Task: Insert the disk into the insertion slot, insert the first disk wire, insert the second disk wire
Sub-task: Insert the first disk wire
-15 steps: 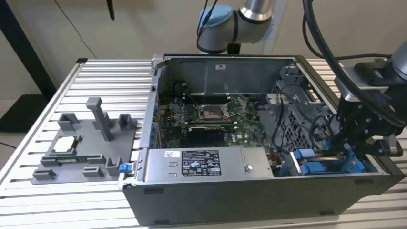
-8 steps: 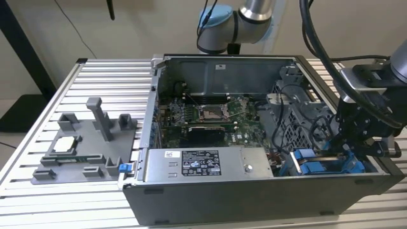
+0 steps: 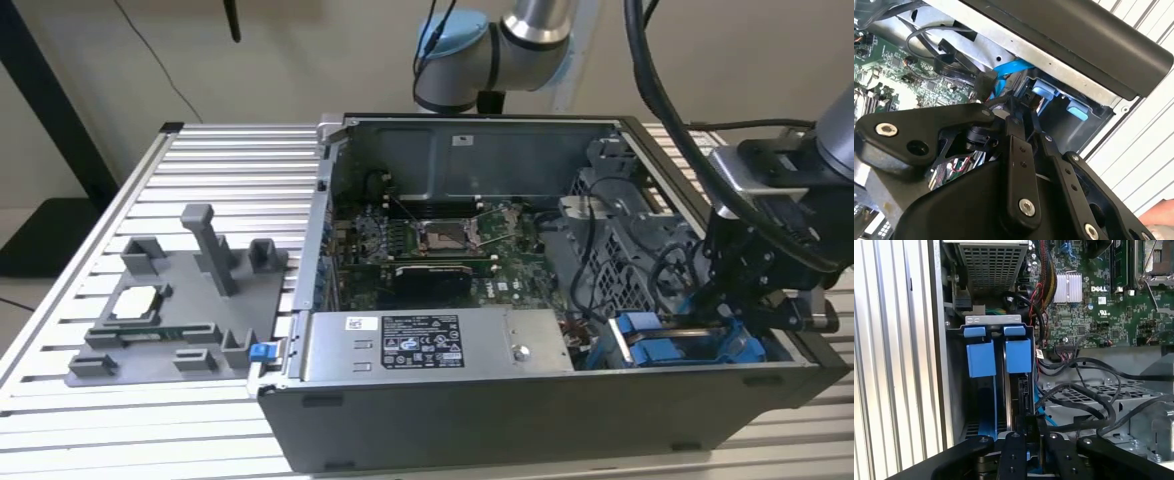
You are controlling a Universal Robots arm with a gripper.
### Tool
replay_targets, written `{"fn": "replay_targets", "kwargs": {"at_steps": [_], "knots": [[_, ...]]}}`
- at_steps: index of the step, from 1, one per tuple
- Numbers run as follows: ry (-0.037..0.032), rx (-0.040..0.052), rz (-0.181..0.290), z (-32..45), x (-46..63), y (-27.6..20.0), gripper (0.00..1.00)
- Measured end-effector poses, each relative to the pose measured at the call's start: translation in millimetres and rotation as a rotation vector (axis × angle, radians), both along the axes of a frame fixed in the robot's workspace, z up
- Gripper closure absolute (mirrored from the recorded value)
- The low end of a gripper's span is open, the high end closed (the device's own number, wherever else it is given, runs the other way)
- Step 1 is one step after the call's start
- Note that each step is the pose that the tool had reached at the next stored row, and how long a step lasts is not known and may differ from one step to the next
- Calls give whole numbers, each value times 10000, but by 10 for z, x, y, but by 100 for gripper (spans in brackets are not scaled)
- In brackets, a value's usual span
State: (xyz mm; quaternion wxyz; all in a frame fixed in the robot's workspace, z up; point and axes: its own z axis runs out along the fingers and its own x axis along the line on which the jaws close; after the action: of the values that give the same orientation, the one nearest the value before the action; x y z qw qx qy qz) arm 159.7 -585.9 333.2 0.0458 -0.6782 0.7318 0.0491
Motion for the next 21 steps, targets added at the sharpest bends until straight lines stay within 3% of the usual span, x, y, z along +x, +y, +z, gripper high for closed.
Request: {"fn": "replay_targets", "kwargs": {"at_steps": [4, 7, 21], "knots": [[2, -37, -10, -56, 0, 0, 100], [2, -17, -36, -52, -14, -1, 100], [1, -11, -41, 310, -82, 0, 100]]}}
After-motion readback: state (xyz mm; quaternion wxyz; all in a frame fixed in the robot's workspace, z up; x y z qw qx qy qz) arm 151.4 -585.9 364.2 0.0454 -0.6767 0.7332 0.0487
